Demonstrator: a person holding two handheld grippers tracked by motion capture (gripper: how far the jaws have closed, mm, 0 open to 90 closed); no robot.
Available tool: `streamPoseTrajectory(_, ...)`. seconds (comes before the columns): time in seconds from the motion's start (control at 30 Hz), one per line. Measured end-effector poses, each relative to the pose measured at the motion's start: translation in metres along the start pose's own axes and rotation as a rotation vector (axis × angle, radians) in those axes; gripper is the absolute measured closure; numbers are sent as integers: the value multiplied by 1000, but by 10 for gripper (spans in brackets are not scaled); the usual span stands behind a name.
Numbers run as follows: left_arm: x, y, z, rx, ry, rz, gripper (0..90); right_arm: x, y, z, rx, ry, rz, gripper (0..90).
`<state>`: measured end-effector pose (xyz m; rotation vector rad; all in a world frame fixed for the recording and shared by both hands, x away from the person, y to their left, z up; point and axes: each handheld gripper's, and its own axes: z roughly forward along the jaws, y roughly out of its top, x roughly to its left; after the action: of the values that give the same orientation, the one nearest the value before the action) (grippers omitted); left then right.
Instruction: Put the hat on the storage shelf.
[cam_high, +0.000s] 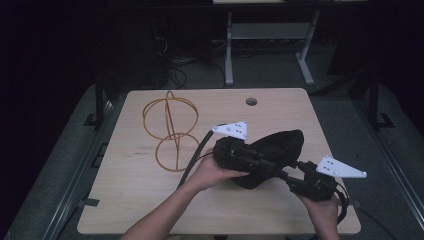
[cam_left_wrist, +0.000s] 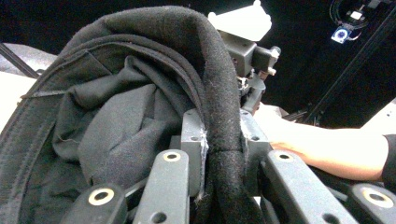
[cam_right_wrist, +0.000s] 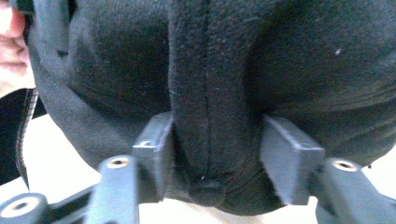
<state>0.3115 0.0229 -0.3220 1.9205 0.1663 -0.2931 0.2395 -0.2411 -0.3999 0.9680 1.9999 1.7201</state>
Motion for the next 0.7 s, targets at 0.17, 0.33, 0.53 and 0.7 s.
streamPoseTrajectory(0.17,2,1,-8,-34,-25,-25,766,-2,5,0,-37,30,6,777)
streamPoseTrajectory(0.33,4,1,-14,-54,-22,-26,762,4,13,-4,-41,-3,-49,862)
streamPoseTrajectory(0.53,8,-3,-20,-68,-15,-32,730,11,19,-8,-24,-43,-86,872)
streamPoseTrajectory(0.7,12,-9,-25,-55,15,-41,689,13,24,-11,-21,-59,-108,876)
